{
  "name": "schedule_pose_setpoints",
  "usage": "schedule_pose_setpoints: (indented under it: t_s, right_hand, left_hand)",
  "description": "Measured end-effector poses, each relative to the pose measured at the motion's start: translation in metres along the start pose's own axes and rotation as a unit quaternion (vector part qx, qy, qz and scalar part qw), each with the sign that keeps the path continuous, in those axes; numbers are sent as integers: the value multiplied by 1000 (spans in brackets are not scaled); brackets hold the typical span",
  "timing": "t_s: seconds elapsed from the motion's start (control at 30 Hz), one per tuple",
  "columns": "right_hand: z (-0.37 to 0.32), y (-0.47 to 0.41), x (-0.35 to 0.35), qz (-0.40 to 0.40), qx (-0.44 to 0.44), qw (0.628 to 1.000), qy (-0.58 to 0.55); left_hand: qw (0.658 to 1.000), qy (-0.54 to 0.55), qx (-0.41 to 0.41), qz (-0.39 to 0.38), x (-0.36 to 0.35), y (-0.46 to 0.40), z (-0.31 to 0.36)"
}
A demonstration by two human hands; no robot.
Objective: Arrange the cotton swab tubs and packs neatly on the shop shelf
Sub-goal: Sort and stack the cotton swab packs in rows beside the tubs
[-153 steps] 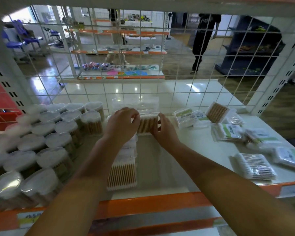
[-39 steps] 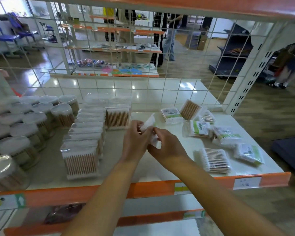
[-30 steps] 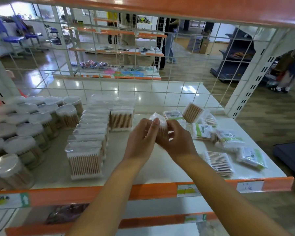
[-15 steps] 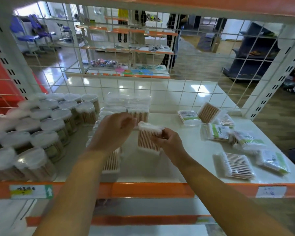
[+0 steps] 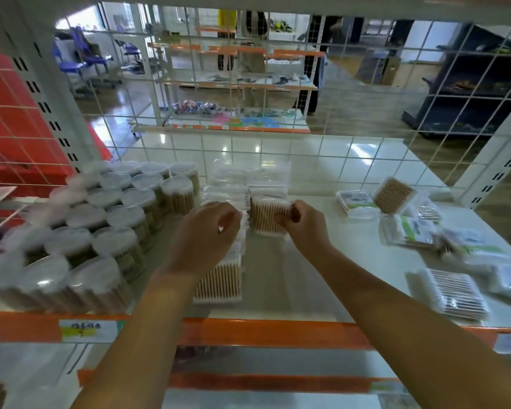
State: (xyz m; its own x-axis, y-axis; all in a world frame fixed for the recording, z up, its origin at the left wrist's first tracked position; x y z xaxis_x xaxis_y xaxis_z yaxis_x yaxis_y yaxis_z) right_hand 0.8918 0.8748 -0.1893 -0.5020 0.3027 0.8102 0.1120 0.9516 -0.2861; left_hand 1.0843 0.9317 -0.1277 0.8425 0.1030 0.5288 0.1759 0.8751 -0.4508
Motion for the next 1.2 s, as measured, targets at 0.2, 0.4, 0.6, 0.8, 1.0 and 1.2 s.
schedule_pose_setpoints:
  t_s: [0.2, 0.4, 0.6, 0.8, 1.0, 1.2]
  right_hand:
    - [0, -6, -3, 22, -8, 1000, 10]
    - [2, -6, -10, 39, -28, 999, 5]
    - [-2, -4, -11, 42, -30, 999, 7]
    - [-2, 0, -15, 25, -31, 999, -4]
    - [-3, 0, -19, 16, -30, 999, -10]
    - [-2, -2, -16, 10, -26, 999, -17]
  left_hand:
    - [1000, 3, -23, -12, 0, 0, 0]
    - [999, -10, -43, -22, -1, 1, -1]
    - [997, -33, -55, -33, -4, 0, 1]
    - [997, -40, -61, -26, -5, 1, -1]
    - [997, -45, -62, -17, -6, -1, 0]
    - [997, -45, -63, 0, -6, -10, 11]
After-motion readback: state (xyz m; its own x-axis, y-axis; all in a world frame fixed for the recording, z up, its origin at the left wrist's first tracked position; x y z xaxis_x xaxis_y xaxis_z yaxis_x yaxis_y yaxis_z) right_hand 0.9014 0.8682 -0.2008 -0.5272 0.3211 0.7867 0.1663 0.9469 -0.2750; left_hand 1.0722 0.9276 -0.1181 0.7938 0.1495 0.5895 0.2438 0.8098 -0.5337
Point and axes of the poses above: each hand's wrist, its own y-axis away from the middle knuckle, its own x-axis out of the back of the hand, z = x × y, the point moved 6 cm from there along -y, towards the middle knuckle, and after that the axes turned 15 degrees about y, right-handed, at the moved point
